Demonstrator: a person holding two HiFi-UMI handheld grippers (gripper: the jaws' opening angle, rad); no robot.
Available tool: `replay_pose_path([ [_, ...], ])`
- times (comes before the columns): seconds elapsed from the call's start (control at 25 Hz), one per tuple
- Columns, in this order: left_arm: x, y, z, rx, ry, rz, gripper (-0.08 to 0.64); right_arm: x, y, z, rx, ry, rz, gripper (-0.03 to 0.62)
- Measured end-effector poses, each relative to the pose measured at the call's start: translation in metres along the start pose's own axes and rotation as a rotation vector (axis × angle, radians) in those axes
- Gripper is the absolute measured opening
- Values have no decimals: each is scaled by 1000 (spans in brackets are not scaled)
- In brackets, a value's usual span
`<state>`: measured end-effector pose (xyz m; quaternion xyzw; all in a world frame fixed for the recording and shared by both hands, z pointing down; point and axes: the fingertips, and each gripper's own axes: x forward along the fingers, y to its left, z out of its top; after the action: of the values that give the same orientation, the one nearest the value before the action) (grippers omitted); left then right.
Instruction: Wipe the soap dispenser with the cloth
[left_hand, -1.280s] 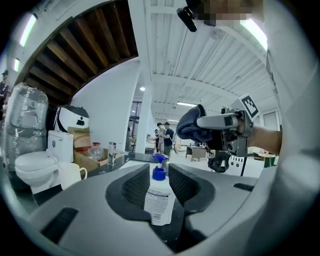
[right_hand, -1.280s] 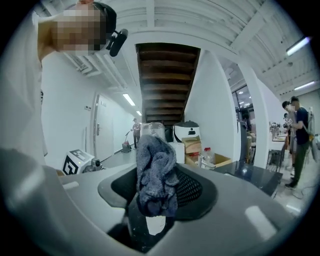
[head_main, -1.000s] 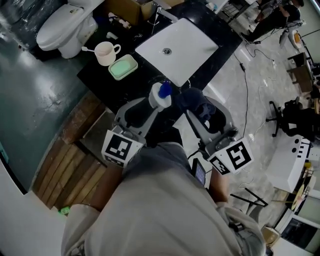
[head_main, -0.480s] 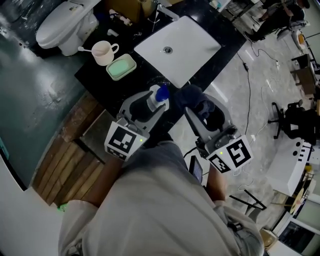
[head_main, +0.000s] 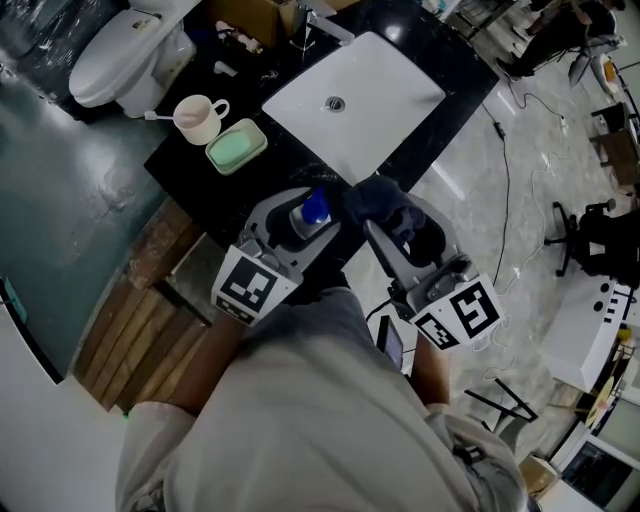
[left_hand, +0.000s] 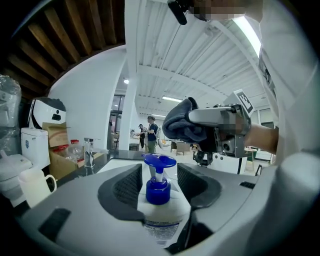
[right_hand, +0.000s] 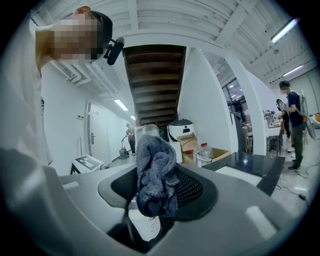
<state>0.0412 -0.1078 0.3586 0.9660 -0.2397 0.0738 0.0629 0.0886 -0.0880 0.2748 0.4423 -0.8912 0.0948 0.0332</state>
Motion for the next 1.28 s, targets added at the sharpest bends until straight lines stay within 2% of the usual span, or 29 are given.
replay_pose_path([
  [0.08, 4, 3, 0, 10, -1, 2, 210, 3, -6, -2, 9, -1, 0, 186],
  [0.12, 5, 3, 1, 11, -5, -1, 192, 5, -8, -3, 15, 1, 1, 186],
  [0.16, 4, 3, 1, 8, -13, -5, 141, 6, -9, -4, 21, 3, 5, 186],
  [0.36, -7, 4, 7, -40, -51, -16, 138, 15, -10, -7, 39, 17, 29, 186],
  [0.68, -35, 16, 0, -114, -103, 32, 138, 27, -3, -21, 61, 55, 74, 186],
  [1.16, -68, 19, -11, -136, -128, 37, 138, 45, 22, -29, 44, 112, 157, 186],
  [1.28, -75, 19, -13, -135, -135, 31, 138, 48, 35, -39, 20, 155, 208, 186],
])
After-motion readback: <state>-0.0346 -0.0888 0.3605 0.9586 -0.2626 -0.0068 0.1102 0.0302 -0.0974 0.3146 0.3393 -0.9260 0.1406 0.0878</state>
